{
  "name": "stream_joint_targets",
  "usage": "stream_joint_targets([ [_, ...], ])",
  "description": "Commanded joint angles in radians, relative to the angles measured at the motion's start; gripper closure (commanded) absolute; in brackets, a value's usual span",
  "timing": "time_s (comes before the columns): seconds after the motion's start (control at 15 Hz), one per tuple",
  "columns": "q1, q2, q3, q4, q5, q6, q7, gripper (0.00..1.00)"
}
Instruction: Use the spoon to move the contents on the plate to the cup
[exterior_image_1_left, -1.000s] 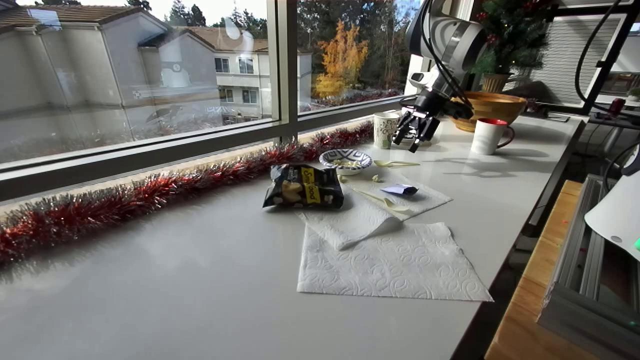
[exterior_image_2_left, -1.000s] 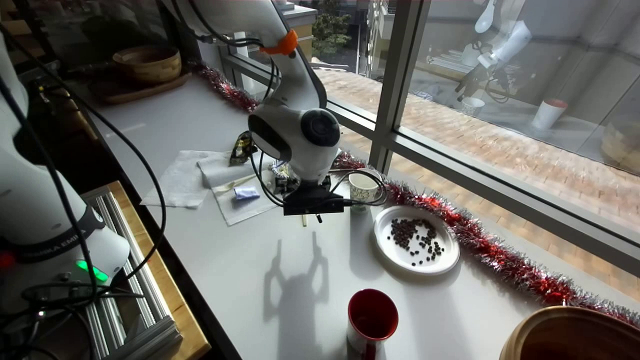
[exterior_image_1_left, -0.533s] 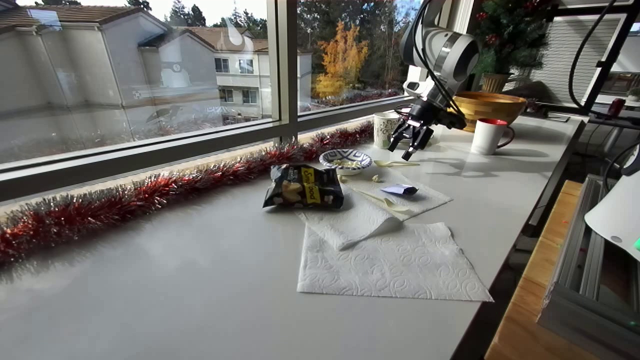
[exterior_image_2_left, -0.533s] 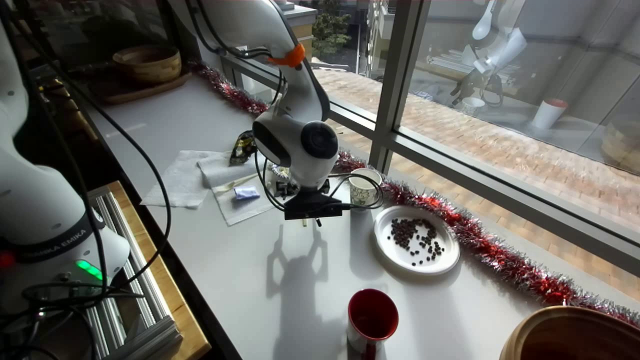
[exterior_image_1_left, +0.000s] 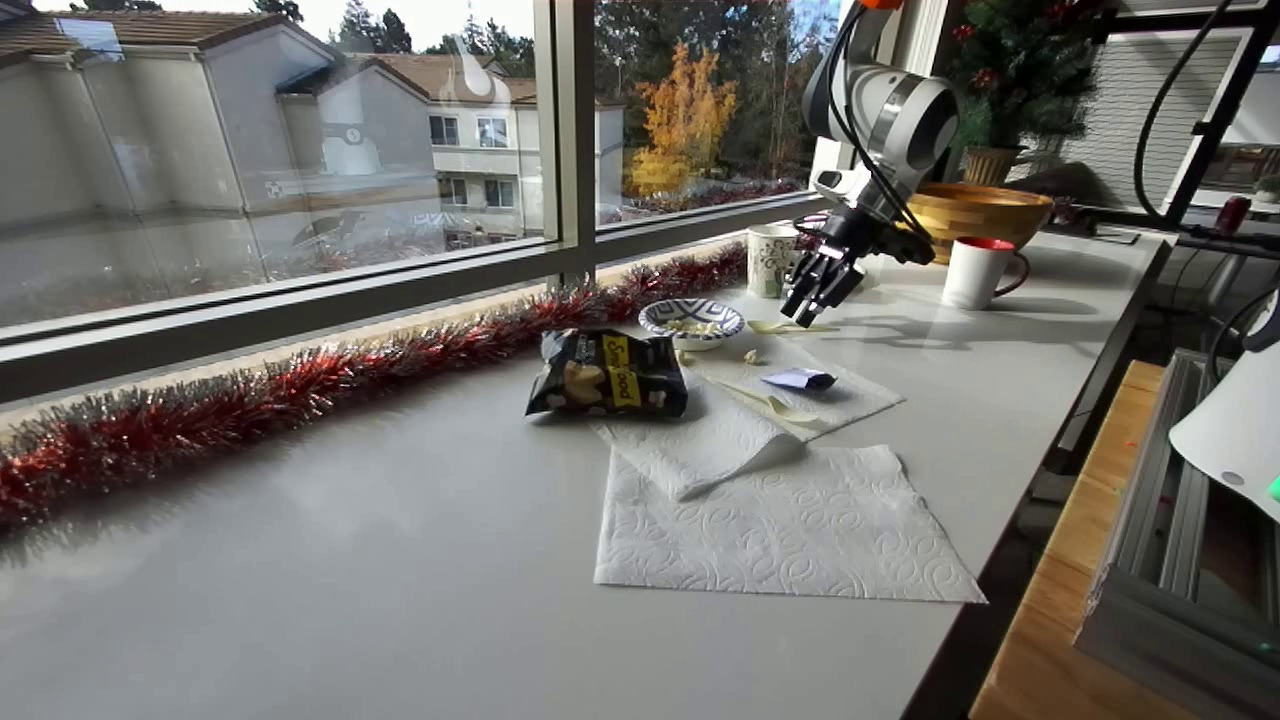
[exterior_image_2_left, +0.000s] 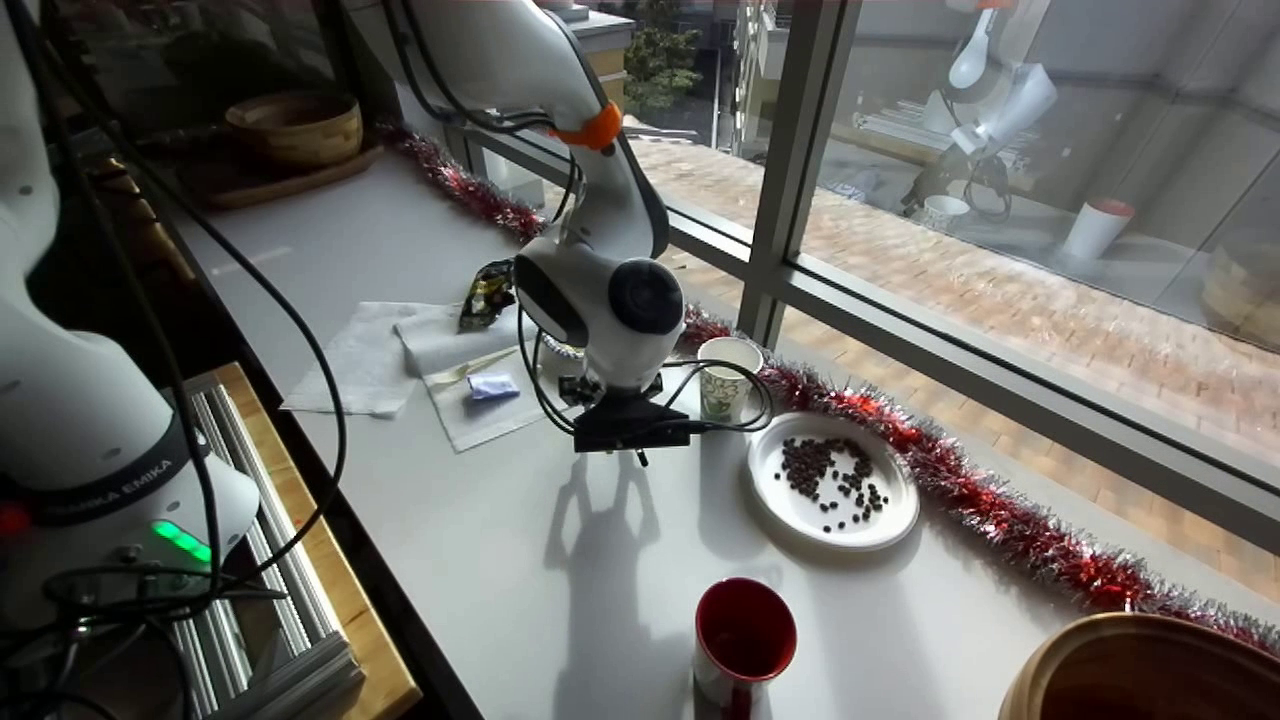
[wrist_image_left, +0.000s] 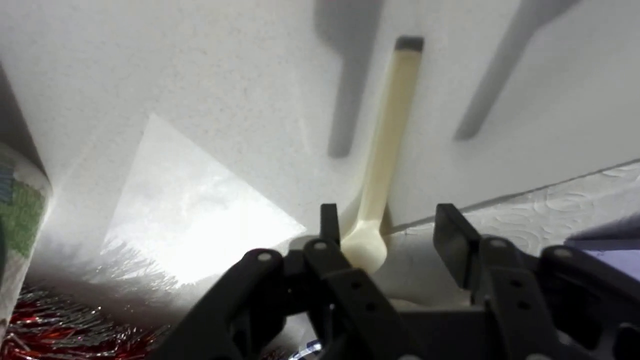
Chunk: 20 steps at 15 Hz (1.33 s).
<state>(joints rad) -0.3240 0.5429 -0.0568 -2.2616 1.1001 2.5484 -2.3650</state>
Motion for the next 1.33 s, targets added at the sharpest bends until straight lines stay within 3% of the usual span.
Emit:
stream_joint_targets([
  [0.0,-0.011,0.023,-0.003,0.025,0.029,-0.006,-0.041,0.76],
  [0.13,-0.017,0.026,-0.001,0.026,0.035,-0.009,-0.05,0.91],
  [0.4,-0.026,0.037,0.001,0.035,0.044,-0.005,-0.081,0.92],
  [0.47,-0.028,0.04,0.002,0.039,0.045,-0.006,-0.086,0.81],
  [0.53,-0.03,0.042,0.002,0.042,0.046,-0.005,-0.092,0.83],
  [0.93,-0.028,0.043,0.002,0.04,0.045,-0.008,-0.098,0.52],
  [1.27,-0.026,0.04,0.001,0.035,0.04,-0.012,-0.103,0.52],
])
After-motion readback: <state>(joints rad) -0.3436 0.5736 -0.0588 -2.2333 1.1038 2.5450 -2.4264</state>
